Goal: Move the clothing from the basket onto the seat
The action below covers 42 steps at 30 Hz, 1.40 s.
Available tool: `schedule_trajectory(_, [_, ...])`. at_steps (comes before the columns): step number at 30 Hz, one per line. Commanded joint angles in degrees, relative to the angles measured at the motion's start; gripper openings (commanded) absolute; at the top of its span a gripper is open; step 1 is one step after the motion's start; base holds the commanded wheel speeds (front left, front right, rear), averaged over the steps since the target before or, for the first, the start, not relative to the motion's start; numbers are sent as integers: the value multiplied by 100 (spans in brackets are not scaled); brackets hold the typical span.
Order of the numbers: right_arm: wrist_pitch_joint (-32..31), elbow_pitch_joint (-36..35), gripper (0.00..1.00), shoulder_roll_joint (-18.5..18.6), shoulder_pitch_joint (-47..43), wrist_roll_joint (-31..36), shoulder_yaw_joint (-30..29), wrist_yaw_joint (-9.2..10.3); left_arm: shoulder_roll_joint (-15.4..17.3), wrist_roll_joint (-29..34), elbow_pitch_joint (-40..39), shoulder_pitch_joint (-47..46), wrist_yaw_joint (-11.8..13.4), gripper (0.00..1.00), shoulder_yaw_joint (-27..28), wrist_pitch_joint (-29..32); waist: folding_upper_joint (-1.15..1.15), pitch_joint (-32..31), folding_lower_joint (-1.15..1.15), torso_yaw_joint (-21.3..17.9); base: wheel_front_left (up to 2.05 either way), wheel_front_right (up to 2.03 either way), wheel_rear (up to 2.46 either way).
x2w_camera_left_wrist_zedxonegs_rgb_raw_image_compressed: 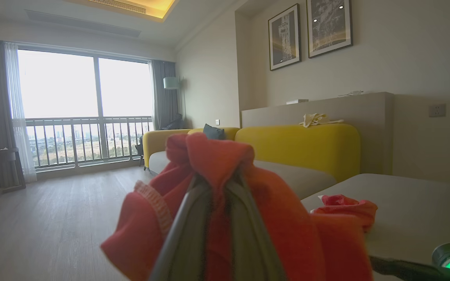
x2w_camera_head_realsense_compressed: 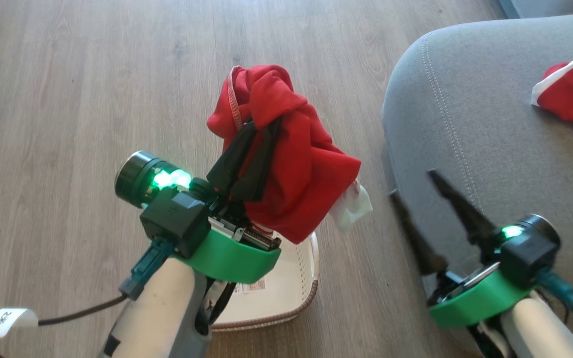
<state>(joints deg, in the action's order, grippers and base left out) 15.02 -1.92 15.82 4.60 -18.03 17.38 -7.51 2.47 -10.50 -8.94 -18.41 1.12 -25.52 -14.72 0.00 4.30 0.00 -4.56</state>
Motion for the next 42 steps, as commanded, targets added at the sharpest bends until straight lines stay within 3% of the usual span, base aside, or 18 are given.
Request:
schedule_trajectory(1, [-2,-311,100,262,269,82,309,2,41,43,-180,-180,-25,0,256,-28,0,2,0,-4,0,0,0])
schedule_trajectory(6, [-2,-553,100,877,467,828,1103,2,41,95,-143,-187,-52,0,255,-28,0,10,0,-14,0,0,0])
schedule_trajectory(13, [-2,-610,100,815,635,1199,1285,2,41,167,-102,-203,-118,0,117,-28,0,25,0,20,0,0,0])
schedule_trajectory(22, [-2,-172,100,758,993,1591,1264,2,41,290,-85,-265,-257,0,-193,-28,0,51,0,143,0,0,0])
schedule_trajectory(33, [-2,180,100,827,1619,1482,1983,2,41,408,-8,-378,-481,0,-574,-28,0,108,0,275,0,0,0])
schedule_trajectory(42, [-2,509,100,560,1936,1445,2212,2,41,422,88,-429,-622,0,-953,-28,0,106,0,327,0,0,0])
